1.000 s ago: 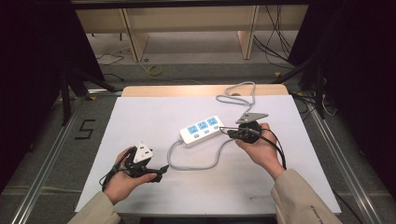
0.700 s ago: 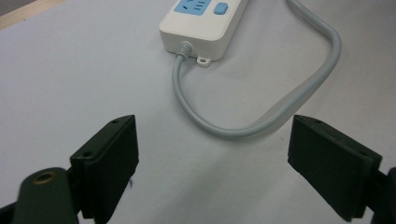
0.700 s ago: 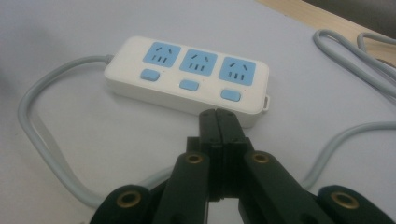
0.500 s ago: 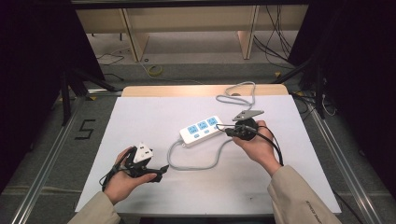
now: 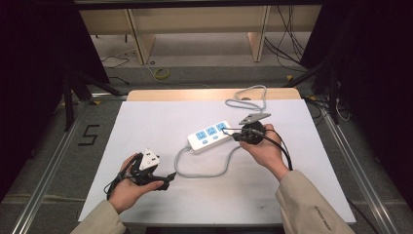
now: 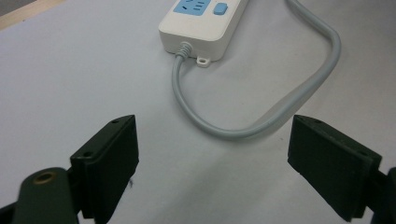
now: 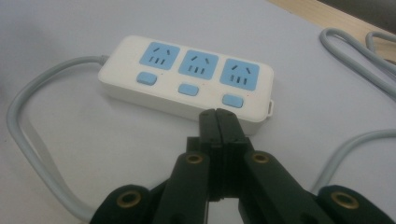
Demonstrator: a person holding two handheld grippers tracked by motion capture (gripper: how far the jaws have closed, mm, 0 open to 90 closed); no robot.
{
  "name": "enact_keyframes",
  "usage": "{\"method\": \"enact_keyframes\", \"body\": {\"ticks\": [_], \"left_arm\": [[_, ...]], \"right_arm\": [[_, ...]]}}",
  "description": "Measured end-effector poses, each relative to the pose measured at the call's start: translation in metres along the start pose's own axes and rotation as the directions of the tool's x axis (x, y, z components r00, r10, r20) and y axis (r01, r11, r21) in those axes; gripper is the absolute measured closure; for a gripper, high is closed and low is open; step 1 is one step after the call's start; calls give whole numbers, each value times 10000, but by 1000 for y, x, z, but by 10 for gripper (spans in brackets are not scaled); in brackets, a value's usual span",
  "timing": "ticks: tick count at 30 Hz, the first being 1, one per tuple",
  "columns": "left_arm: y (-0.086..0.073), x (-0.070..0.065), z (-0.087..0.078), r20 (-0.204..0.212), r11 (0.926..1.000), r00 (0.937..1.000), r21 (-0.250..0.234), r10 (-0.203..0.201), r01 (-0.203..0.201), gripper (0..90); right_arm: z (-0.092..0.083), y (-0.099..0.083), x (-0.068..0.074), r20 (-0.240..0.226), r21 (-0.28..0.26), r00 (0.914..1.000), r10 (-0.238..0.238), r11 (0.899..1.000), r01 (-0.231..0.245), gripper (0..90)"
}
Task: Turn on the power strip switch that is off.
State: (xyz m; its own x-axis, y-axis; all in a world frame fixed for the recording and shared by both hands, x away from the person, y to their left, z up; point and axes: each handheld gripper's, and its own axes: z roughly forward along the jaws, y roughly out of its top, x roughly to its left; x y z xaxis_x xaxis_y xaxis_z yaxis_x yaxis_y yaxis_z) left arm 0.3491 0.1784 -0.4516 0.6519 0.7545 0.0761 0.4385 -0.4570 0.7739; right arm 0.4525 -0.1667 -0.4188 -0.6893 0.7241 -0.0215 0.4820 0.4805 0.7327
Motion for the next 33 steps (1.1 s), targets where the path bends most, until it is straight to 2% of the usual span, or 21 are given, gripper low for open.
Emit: {"method": "enact_keyframes", "body": {"ticks": [10,33], "left_arm": [[0,0,0,11,10000,10000,22,37,-37,160],[0,0,0,24,10000,10000,21,47,-47,160]], "right_arm": [[7,4,1,-23,84,10000,44,10000,-44,900],[23,18,12,-312,201,9993,-191,9996,197,900]]}}
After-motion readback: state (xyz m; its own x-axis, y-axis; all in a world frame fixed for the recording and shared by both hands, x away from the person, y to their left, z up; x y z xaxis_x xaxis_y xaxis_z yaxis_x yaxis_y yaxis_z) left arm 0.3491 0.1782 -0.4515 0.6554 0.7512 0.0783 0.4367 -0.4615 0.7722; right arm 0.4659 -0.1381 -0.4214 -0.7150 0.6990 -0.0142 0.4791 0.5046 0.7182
